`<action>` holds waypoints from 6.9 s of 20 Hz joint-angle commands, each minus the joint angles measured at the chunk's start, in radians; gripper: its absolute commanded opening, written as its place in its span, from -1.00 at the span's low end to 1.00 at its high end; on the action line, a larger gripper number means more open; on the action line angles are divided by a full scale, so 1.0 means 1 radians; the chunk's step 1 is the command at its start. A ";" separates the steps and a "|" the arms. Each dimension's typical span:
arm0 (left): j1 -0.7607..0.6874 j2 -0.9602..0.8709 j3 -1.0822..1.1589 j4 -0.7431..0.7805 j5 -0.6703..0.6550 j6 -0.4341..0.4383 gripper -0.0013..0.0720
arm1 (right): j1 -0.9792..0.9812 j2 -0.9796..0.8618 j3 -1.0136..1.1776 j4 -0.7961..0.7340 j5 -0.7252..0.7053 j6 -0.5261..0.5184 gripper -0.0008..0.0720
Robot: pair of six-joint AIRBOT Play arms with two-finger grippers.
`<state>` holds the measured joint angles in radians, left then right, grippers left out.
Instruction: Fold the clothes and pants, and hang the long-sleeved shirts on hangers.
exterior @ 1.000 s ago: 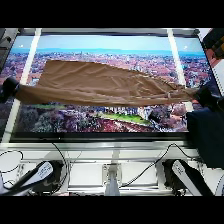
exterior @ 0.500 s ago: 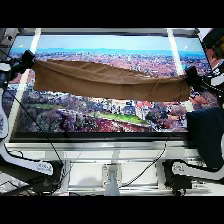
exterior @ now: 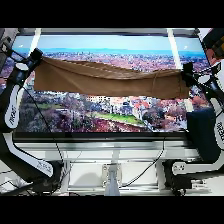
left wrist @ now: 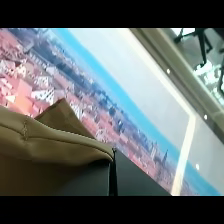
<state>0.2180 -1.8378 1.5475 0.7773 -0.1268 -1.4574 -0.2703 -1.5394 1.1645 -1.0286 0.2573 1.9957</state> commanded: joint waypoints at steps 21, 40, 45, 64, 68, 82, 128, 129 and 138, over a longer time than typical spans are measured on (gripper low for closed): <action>0.184 0.181 0.002 0.541 -0.677 -0.058 0.58 | -0.082 0.058 0.040 -0.052 0.080 -0.532 0.20; 0.166 0.087 -0.291 0.085 -0.459 -0.050 0.98 | -0.131 0.055 0.040 -0.048 0.146 -0.532 0.20; 0.106 0.028 -0.291 0.084 -0.299 -0.134 0.95 | -0.130 0.055 0.040 -0.044 0.142 -0.532 0.20; -0.033 -0.021 -0.158 0.237 0.061 -0.132 -0.92 | -0.013 0.167 0.041 -0.043 0.181 -0.603 0.12; -0.035 0.066 -0.157 0.372 0.032 -0.132 -0.92 | 0.059 0.203 0.060 -0.045 0.195 -0.618 -0.56; -0.042 0.283 -0.157 0.487 -0.149 -0.095 -0.92 | 0.481 -0.149 0.442 -0.037 0.168 -0.525 -0.89; -0.586 0.237 -0.157 0.472 -0.260 0.448 -0.92 | 0.624 -0.460 0.876 -0.044 0.660 -0.287 -0.88; -0.628 0.211 -0.157 0.472 -0.259 0.449 -0.92 | 0.587 -0.426 0.874 -0.068 0.675 -0.288 -0.88; -0.833 0.019 -0.157 0.472 -0.259 0.613 -0.92 | 0.396 -0.249 0.874 -0.113 0.777 -0.304 -0.88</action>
<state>-0.5758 -1.7786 1.3895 1.2488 -0.3851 -0.8730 0.1722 -1.8259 2.0384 -1.1233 0.9760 1.7054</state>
